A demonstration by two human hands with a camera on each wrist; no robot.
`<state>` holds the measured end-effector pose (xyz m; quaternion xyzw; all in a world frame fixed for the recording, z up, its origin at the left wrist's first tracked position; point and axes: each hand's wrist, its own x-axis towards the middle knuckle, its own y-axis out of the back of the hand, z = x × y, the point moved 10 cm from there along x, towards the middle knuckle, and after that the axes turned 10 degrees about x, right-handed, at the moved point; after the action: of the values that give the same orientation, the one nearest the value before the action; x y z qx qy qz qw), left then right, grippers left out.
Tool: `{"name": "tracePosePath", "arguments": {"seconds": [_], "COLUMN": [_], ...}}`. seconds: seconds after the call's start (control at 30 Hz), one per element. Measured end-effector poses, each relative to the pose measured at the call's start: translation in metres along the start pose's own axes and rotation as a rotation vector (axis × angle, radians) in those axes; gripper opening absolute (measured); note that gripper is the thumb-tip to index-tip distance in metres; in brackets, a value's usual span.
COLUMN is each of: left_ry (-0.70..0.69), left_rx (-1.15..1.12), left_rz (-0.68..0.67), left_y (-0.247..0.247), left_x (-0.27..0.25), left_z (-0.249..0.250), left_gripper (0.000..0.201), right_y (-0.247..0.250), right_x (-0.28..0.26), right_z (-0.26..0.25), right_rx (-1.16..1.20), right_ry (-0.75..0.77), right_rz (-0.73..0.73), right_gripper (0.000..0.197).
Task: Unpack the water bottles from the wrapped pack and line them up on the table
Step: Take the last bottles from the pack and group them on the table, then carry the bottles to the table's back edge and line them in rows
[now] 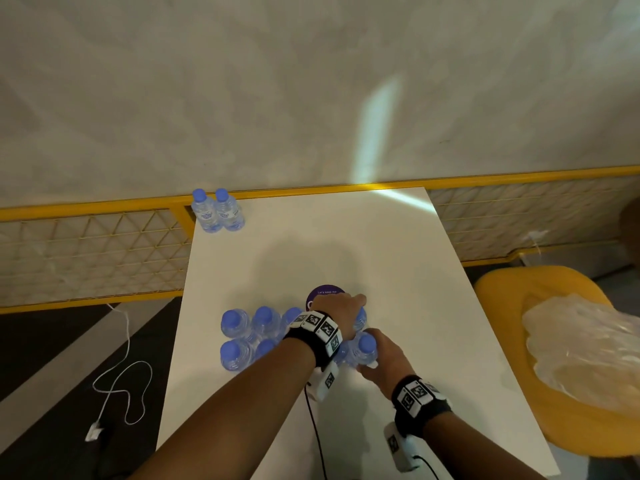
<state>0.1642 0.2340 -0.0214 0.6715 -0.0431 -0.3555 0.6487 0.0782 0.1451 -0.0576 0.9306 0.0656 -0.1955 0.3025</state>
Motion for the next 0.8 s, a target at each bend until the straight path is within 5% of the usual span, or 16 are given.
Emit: {"name": "tracePosePath", "arguments": {"seconds": [0.1, 0.23, 0.4, 0.57, 0.8], "left_ry": [0.009, 0.042, 0.241, 0.482, 0.498], "left_rx": [-0.067, -0.231, -0.253, -0.269, -0.310], "left_rz": [0.013, 0.161, 0.469, 0.318, 0.200], "left_y": [0.003, 0.026, 0.041, -0.008, -0.054], "left_x": [-0.008, -0.042, -0.140, -0.193, -0.202], "left_z": [-0.004, -0.023, -0.095, -0.162, -0.174], "left_gripper": [0.057, 0.072, 0.041, 0.033, 0.036], "right_y": [0.003, 0.027, 0.045, -0.045, -0.182], "right_x": [-0.003, -0.024, -0.051, -0.016, 0.039], "right_z": [-0.008, -0.021, -0.146, -0.242, -0.275], "right_rx": [-0.058, -0.267, -0.212, -0.405, -0.916], "right_ry": [-0.034, -0.103, 0.287, 0.483, 0.483], "right_rz": [-0.050, -0.073, -0.044, -0.332, -0.589], "right_gripper": [0.051, 0.109, 0.068, 0.033, 0.031]}}
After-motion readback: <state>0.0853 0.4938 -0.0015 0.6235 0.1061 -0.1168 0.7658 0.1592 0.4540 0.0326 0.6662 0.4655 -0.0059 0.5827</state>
